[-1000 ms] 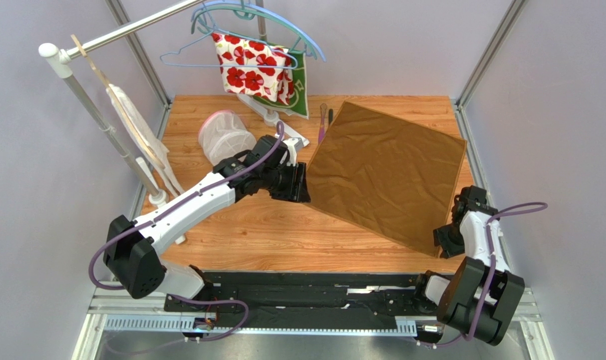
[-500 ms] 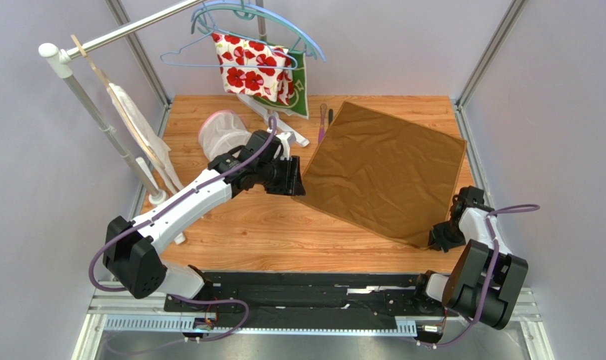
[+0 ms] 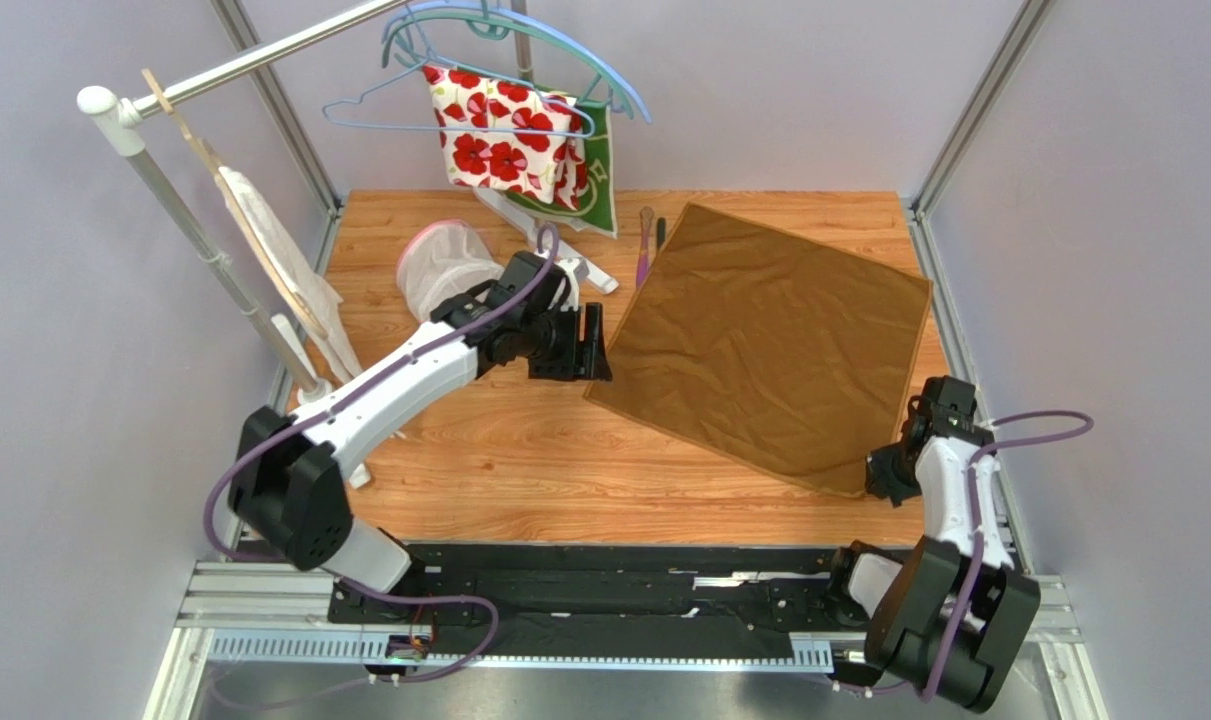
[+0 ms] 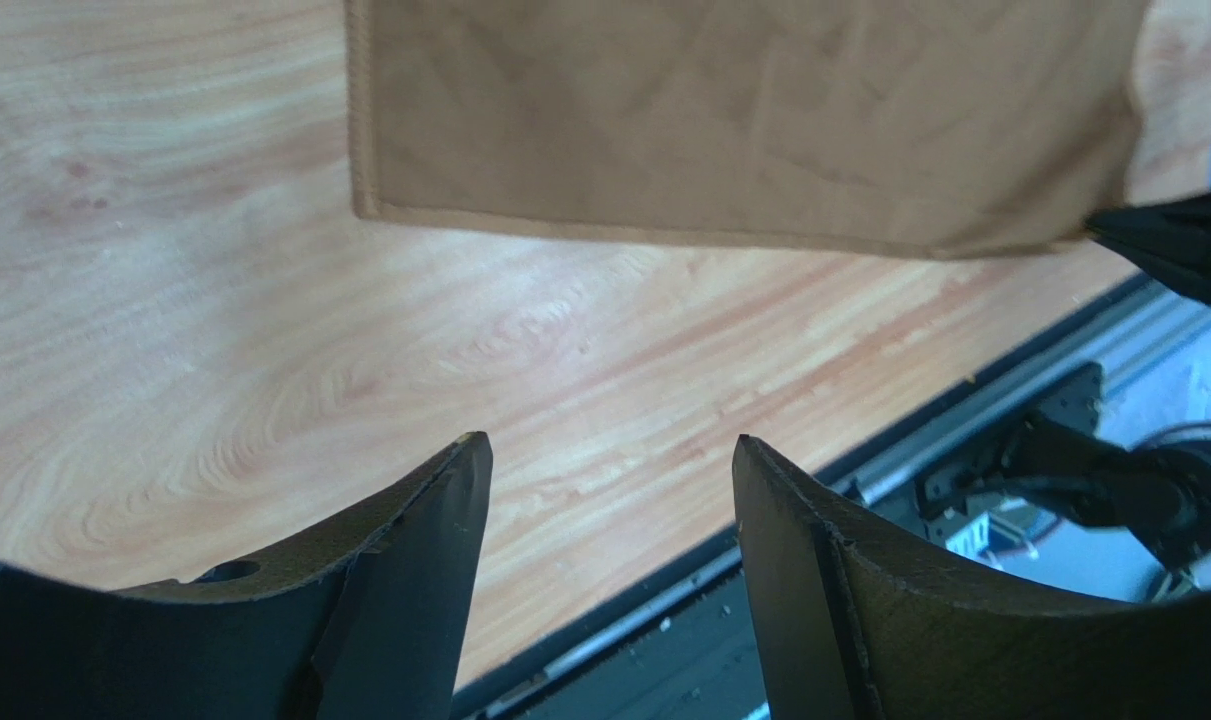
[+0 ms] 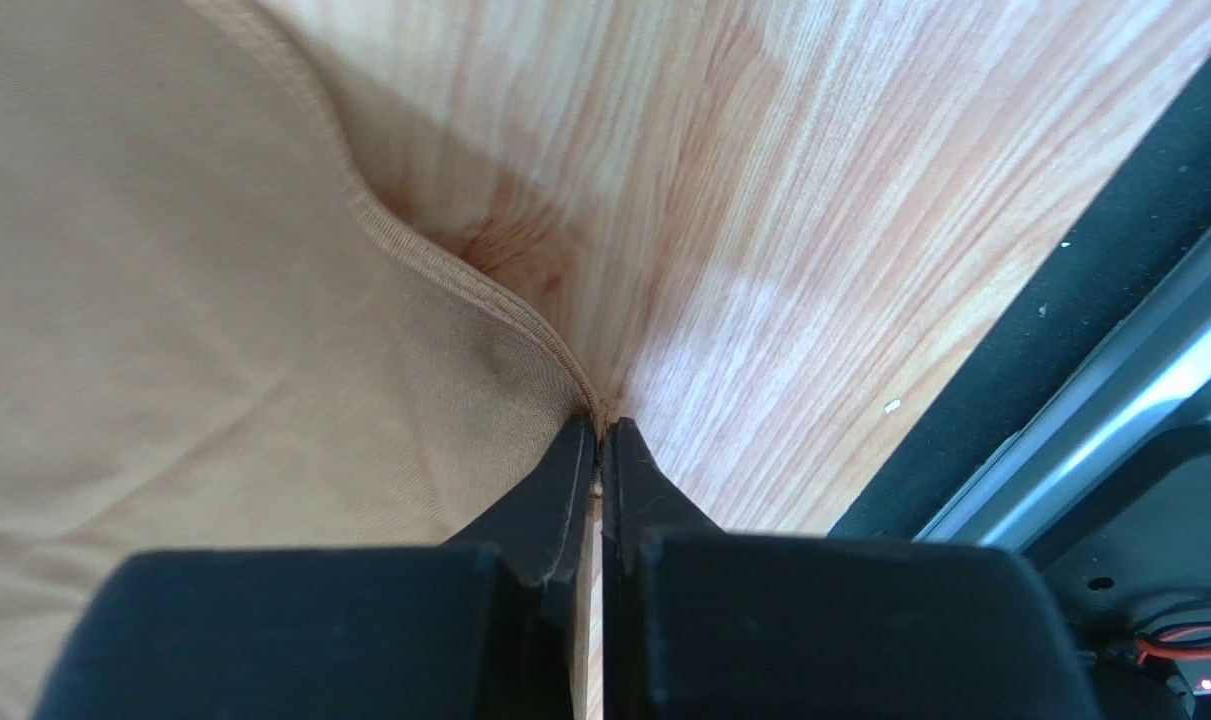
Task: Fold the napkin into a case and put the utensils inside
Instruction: Pick up the flattened napkin from the center of the board.
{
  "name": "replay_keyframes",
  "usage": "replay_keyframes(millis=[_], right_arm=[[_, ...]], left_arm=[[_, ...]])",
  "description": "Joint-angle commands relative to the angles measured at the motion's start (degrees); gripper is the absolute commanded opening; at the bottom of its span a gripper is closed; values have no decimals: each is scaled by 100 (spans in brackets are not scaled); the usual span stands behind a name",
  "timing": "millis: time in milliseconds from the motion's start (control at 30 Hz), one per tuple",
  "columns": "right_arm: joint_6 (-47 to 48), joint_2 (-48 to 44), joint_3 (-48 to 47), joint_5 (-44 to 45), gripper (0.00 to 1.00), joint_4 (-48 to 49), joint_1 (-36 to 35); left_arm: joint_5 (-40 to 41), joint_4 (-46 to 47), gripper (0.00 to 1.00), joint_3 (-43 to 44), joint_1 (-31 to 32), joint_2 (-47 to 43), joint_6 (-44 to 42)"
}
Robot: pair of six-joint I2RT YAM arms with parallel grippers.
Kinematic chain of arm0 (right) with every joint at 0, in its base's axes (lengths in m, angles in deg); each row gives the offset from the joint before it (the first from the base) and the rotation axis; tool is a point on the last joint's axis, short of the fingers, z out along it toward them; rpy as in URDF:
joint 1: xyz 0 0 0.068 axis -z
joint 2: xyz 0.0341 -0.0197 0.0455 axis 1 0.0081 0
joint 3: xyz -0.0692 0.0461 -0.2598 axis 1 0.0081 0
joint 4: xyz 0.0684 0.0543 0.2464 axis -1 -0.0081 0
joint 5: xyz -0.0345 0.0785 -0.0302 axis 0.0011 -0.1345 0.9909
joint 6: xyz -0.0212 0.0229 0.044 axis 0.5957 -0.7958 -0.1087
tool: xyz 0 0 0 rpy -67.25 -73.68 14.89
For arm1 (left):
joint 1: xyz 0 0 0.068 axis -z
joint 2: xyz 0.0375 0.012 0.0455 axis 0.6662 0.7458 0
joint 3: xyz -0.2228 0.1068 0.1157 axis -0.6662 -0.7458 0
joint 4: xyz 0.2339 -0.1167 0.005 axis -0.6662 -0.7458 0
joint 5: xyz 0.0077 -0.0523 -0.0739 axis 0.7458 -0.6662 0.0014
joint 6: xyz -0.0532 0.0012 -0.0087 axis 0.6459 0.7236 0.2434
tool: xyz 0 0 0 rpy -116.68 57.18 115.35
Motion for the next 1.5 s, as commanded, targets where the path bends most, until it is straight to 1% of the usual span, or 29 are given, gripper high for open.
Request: replay_keyframes(millis=[0, 33, 100, 167, 200, 267, 333, 533, 567, 600, 633, 667, 800, 1067, 1467], right_arm=[[89, -592, -271, 202, 0, -211, -14], [133, -740, -306, 202, 0, -229, -6], [309, -864, -403, 167, 0, -264, -6], [406, -1075, -421, 158, 0, -299, -14], [476, -1154, -421, 167, 0, -308, -6], [503, -1330, -403, 80, 0, -308, -6], [503, -1409, -377, -18, 0, -282, -6], [590, -1322, -377, -202, 0, -229, -6], [599, -1322, -377, -220, 0, -220, -14], [625, -1322, -385, -228, 0, -220, -6], [643, -1331, -394, -202, 0, -229, -6], [652, -1339, -394, -193, 0, -220, -6], [678, -1392, -412, -229, 0, -229, -14], [696, -1331, -412, -229, 0, -220, -6], [679, -1339, -420, -176, 0, -247, -14]], left_arm=[[247, -294, 69, 603, -81, 1015, -118], [378, -401, 69, 840, -81, 1184, -109], [782, -533, 69, 1008, -90, 1544, -109], [1159, -587, 70, 1202, -81, 1704, -22], [1231, -726, 71, 1281, -64, 1844, 13], [2000, -929, 71, 1422, -29, 1976, 382], [2101, -982, 71, 1457, -11, 2178, 645], [2488, -1193, 64, 1887, 410, 2653, 1207], [2541, -1272, 59, 1949, 533, 2723, 1270], [2637, -1368, 57, 2028, 595, 2889, 1331], [2925, -1473, 57, 2203, 656, 2978, 1463], [2989, -1675, 56, 2274, 701, 3075, 1534], [3068, -1607, 56, 2275, 701, 3286, 1701], [3042, -1492, 56, 2249, 701, 3462, 1710], [2805, -1220, 56, 2020, 701, 3638, 1842]])
